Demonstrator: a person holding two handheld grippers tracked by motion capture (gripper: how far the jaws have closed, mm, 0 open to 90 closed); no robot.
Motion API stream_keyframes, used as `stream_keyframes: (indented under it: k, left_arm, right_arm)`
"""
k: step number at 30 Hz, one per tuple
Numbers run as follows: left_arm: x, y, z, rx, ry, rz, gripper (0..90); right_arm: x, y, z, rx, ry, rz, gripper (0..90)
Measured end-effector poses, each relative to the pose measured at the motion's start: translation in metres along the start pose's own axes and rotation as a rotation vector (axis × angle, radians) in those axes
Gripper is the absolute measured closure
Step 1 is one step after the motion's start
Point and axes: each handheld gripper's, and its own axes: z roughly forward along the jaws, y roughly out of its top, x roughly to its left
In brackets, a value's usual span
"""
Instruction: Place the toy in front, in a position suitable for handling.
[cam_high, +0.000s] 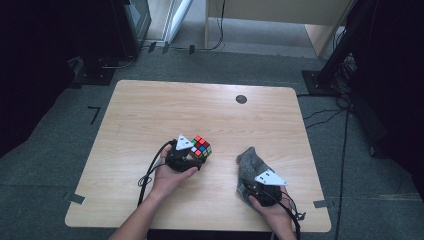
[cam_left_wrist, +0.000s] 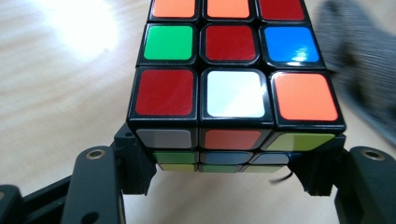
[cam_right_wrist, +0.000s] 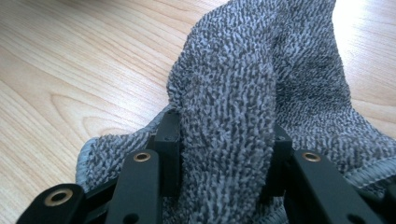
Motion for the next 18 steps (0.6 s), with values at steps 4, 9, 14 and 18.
stream_keyframes:
  k: [4, 9, 14, 18]
  left_arm:
    - [-0.004, -0.013, -0.016, -0.008, -0.014, 0.003, 34.5]
    - [-0.003, -0.025, -0.030, -0.006, 0.001, 0.030, 34.6]
    - [-0.001, -0.028, -0.041, -0.047, -0.007, 0.025, 34.6]
    - [0.001, -0.030, -0.044, -0.056, -0.011, 0.024, 34.6]
  right_arm:
    - [-0.002, 0.002, 0.002, 0.003, 0.005, 0.021, 62.2]
    - [-0.003, 0.007, 0.008, 0.008, 0.001, 0.042, 64.5]
    - [-0.010, 0.015, 0.015, 0.018, 0.035, 0.093, 64.9]
    - [-0.012, 0.020, 0.020, 0.020, 0.035, 0.141, 63.8]
